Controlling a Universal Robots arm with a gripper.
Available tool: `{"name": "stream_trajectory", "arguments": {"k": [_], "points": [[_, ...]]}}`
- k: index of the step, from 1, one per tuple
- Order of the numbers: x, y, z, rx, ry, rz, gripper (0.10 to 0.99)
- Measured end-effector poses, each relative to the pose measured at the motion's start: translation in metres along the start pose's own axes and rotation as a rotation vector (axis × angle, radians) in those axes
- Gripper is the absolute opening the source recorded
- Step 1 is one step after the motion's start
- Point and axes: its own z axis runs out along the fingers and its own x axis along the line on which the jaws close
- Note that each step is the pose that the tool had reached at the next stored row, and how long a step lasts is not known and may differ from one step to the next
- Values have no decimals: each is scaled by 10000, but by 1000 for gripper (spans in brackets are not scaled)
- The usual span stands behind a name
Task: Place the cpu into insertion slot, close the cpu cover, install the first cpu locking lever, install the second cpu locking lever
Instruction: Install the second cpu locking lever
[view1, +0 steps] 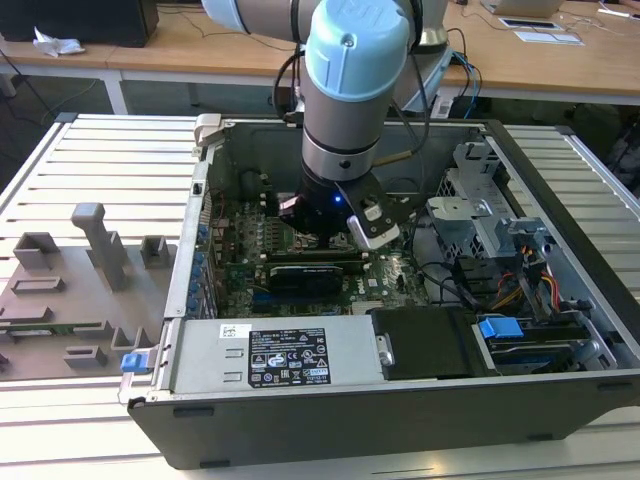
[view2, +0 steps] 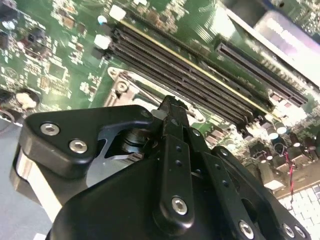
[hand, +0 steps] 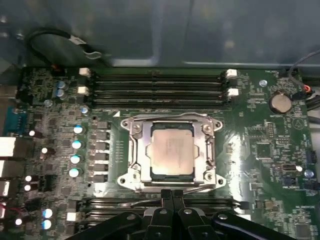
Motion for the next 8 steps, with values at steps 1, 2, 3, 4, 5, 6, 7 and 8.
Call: {"name": "stream_trajectory", "arguments": {"k": [1,2,3,4,5,6,7,8], "points": [[29,0,2,-105,10,-51,106],[44,-1,5,-139,16,-79,106],[65,-3,11,-170,26,-120,106],[77,-7,16,-183,34,-158,106],[91,-15,21,-186,46,-207,106],[113,-29,30,-191,68,-297,106],[134,-36,37,-195,86,-368,106],[149,-39,42,-203,100,-428,106]]}}
